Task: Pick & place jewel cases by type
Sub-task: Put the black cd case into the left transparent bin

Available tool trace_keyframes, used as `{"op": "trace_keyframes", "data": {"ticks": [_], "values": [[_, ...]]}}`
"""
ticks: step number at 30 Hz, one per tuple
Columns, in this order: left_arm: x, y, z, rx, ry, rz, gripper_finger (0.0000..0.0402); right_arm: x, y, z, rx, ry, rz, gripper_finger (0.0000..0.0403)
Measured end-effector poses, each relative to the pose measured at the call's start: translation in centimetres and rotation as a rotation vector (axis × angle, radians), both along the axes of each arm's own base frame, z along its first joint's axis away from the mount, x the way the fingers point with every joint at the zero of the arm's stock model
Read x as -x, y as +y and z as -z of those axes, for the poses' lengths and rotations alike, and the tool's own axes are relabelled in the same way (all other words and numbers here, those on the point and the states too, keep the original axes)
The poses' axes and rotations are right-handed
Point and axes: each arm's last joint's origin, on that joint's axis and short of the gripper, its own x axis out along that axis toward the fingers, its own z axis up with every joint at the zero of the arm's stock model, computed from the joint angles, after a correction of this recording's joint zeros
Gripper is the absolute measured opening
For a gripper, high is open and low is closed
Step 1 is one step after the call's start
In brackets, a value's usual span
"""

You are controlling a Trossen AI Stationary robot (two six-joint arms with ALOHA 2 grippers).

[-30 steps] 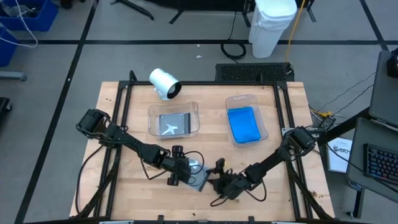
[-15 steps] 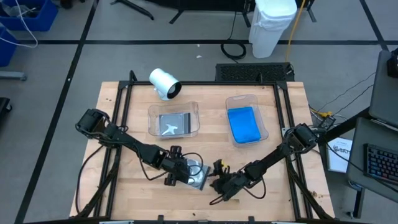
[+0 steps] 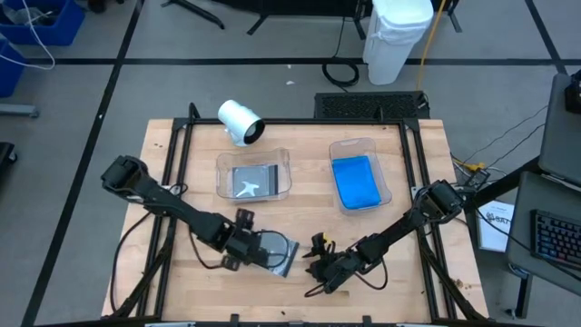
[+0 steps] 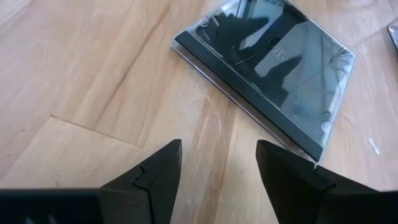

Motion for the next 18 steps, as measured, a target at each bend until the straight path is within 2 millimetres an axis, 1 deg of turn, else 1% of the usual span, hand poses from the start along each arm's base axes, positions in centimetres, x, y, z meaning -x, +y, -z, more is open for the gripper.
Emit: {"op": "trace_keyframes", "data": {"ticks": [2, 3, 8, 12, 18], "values": [[0.1, -0.1, -0.3, -0.017, 0.001, -0.016, 0.0296, -0.1, -0.1, 0.0, 0.003, -0.001, 0.000, 0.0201], [0.3, 0.0, -0.1, -0.026, 0.016, -0.025, 0.0296, -0.1, -0.2, 0.0, 0.008, -0.001, -0.003, 0.0201], [0.3, 0.6, 2.2, 0.006, 0.077, -0.057, 0.0296, -0.5, -0.8, 0.0, 0.008, 0.001, 0.011, 0.0199], [0.4, 1.1, 3.9, -0.021, 0.130, -0.075, 0.0296, -0.6, -1.0, 0.0, 0.002, -0.004, 0.017, 0.0200], [-0.2, 1.5, 5.4, 0.040, 0.158, -0.085, 0.0296, -0.7, -1.1, 0.0, 0.011, -0.008, 0.026, 0.0197]]}}
